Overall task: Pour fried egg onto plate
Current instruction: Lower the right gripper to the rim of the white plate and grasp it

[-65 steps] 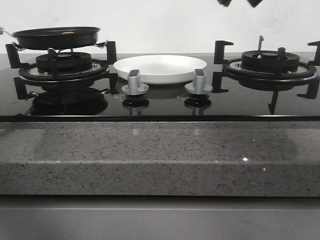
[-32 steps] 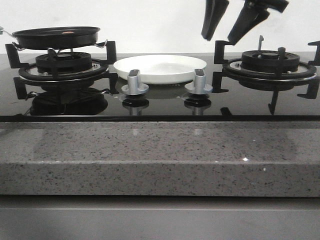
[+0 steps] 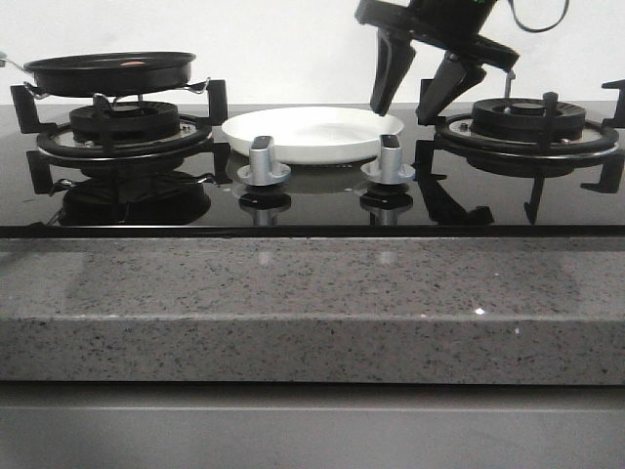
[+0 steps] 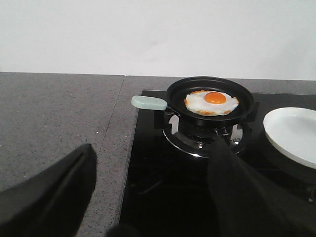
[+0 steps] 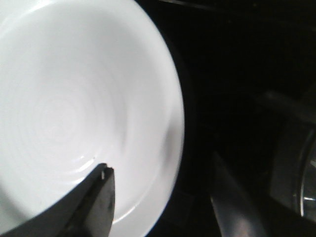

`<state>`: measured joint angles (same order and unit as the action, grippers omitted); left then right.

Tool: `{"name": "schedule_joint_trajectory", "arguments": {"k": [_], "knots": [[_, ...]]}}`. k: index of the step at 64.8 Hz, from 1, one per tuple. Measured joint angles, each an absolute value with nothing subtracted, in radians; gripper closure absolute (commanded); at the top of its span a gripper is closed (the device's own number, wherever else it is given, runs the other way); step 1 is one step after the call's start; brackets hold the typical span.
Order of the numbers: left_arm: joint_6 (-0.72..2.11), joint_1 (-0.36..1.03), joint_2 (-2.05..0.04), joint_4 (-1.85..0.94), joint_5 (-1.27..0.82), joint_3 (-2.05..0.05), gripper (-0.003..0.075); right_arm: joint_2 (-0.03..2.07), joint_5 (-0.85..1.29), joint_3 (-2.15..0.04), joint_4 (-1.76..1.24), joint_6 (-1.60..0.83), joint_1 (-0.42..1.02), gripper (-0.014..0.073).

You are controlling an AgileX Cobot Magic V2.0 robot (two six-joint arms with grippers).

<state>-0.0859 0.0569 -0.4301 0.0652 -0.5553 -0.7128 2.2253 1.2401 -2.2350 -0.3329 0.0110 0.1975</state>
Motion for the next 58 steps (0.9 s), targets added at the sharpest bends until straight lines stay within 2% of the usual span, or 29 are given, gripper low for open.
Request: {"name": "schedule_joint_trajectory", "arguments": {"k": [13, 50, 58], "knots": [[-0.086, 0.057, -0.430, 0.065, -0.555, -0.713, 0.0237, 2.270, 1.242, -2.275, -0.395, 0.011, 0.186, 0.0219], [-0.086, 0.057, -0.430, 0.065, -0.555, -0.713, 0.0237, 2.306, 1.245, -2.278, -0.503, 0.007, 0.131, 0.0223], [-0.086, 0.057, -0.430, 0.065, -0.555, -0.713, 0.0237, 2.306, 1.245, -2.278, -0.505, 0.000, 0.131, 0.0277]]}}
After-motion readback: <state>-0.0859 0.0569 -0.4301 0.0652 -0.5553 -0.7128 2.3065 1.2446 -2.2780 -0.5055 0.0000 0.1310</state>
